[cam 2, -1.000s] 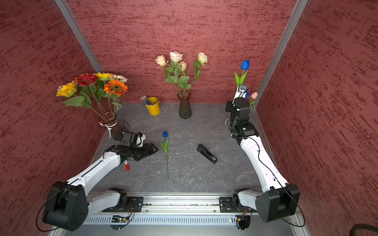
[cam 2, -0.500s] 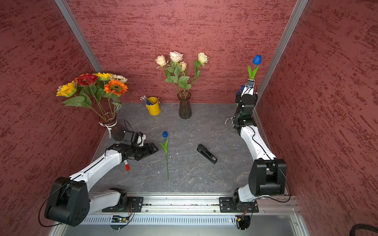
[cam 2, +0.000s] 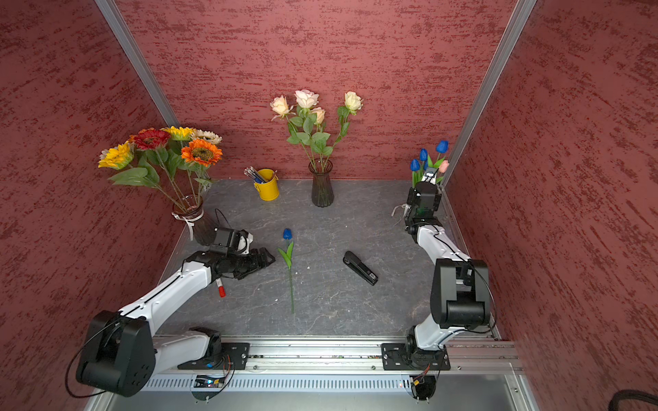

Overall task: Arrange the flowers in different vases according to their variety
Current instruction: Insert the flower into the vase, then pick up the flower at the center of the board.

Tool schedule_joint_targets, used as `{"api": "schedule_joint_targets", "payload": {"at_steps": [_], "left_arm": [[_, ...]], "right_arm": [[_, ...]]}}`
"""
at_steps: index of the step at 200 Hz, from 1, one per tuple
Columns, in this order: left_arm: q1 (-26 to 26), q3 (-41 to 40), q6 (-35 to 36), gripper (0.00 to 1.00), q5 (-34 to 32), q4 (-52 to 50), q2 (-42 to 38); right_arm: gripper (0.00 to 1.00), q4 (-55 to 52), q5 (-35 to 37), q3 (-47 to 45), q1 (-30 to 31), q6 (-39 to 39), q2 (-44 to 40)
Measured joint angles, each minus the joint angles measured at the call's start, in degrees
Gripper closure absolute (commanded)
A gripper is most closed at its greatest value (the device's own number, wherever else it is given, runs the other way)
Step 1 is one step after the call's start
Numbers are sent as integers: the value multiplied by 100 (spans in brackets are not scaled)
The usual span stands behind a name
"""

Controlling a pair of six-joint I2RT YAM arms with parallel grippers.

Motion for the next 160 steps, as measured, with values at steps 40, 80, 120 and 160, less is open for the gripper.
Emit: {"api": "schedule_joint_targets", "payload": {"at_steps": [40,80,120,160], "left_arm": [[-35,-2,-39,11,0,-22,-398],[-74,-22,-114,11,0,-20,-586],[-83,-72,-131,10,-4,-44,-586],[-81,-68,-120,10,-68,-208,-590]], "right_arm": [[21,-855,-162,-629,155,356,-1384],[22,-1792,-302,-538,483,704,-2452],[25,-2896,-743,-470,1777,1134,-2734],[25,-4133,-1108,898,3886,1869,-1099]]}}
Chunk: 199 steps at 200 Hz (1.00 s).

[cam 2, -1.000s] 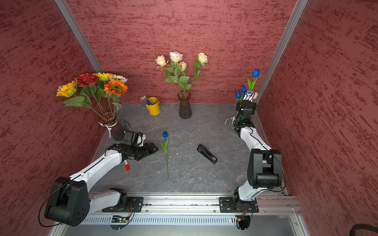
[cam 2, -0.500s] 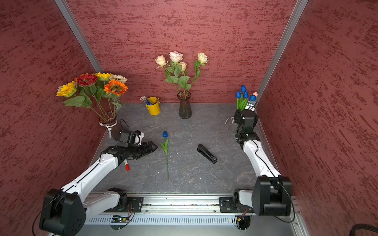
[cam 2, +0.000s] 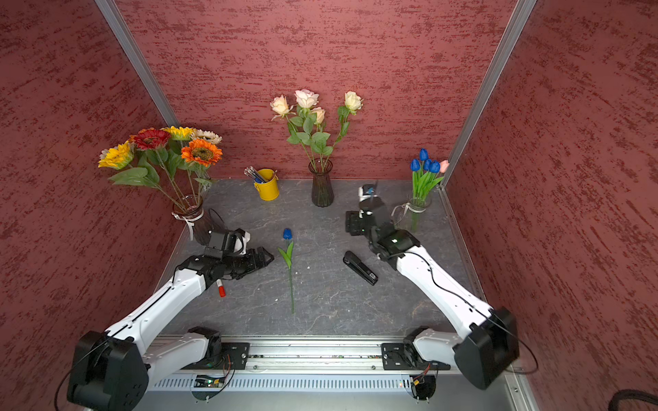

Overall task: Arrange the flowers in different vases according to their variety
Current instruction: Pick up the flower at the center of the board.

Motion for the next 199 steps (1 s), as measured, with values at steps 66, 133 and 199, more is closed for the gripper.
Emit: {"api": "schedule_joint_targets", "payload": {"at_steps": [66,133,199], "left_arm": [[144,-2,79,9,-153,-492,-472],[203,-74,79,9,-151,-544,-568],[203,-133,76,8,-149,-549,-577]], "right_arm": [[27,-1766,-415,2164,1735,695,3307],[31,-2280,-793,2767,2247,1167,4124],[43,-2490,-824,3045,2312,1292,4725]]}}
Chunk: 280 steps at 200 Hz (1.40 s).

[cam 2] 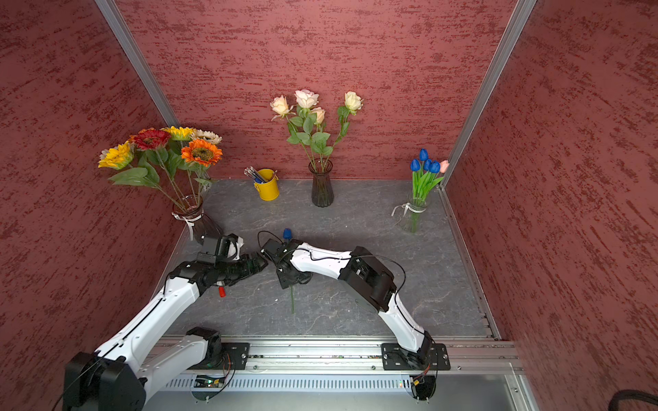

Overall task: Arrange the flowers in different vases according to their variety
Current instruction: Pick up the flower at the center of the board, then insert the flower into the vase.

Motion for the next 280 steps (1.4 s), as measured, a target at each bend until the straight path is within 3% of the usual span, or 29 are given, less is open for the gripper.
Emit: {"api": "schedule_joint_targets", "payload": {"at_steps": [37,119,198,238,280], "left_arm": [[2,-24,-4,8,-2,0,0],[11,-39,-7,8,-7,-20,-52],[11,-39,-2,8,7,-15,-52],[11,-39,-4,8,37,-9,-52],[11,-39,-4,8,63,61,17]], "right_arm": [[52,-286,81,511,35,-22,328],[100,-442,61,616,37,-90,391],[100,-444,92,221,-175,-127,-4],[100,-487,356,-127,-1075,-317,-1384],[100,166,1180,-570,-2337,-1040,-3370]]}}
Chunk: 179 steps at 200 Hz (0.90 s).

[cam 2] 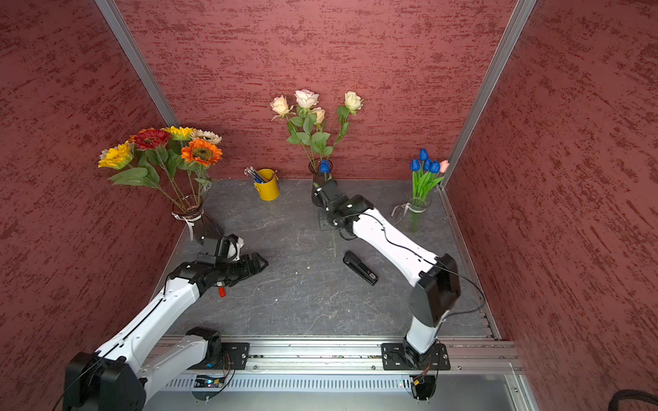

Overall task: Arrange the flowers in different vases according to their variety
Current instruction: Insert the flower into the vase.

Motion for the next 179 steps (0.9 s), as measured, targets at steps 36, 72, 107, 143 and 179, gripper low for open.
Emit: {"api": "schedule_joint_targets", "payload": {"at_steps": [36,72,107,143,179], "left_arm": [[0,0,0,8,13,61,105],[0,0,-44,8,15,81,271],[0,15,-87,8,11,155,415],[0,59,-105,8,7,190,621],[0,90,-105,7,11,278,695]], "right_arm": [[100,2422,649,-1880,-1108,-1246,-1600],[100,4809,892,-2577,-2004,-2310,-1495],[100,5936,850,-2385,-2822,-2594,-811],[100,6448,848,-2210,-3244,-2717,-400],[100,6660,846,-2218,-3421,-2741,-264]]}}
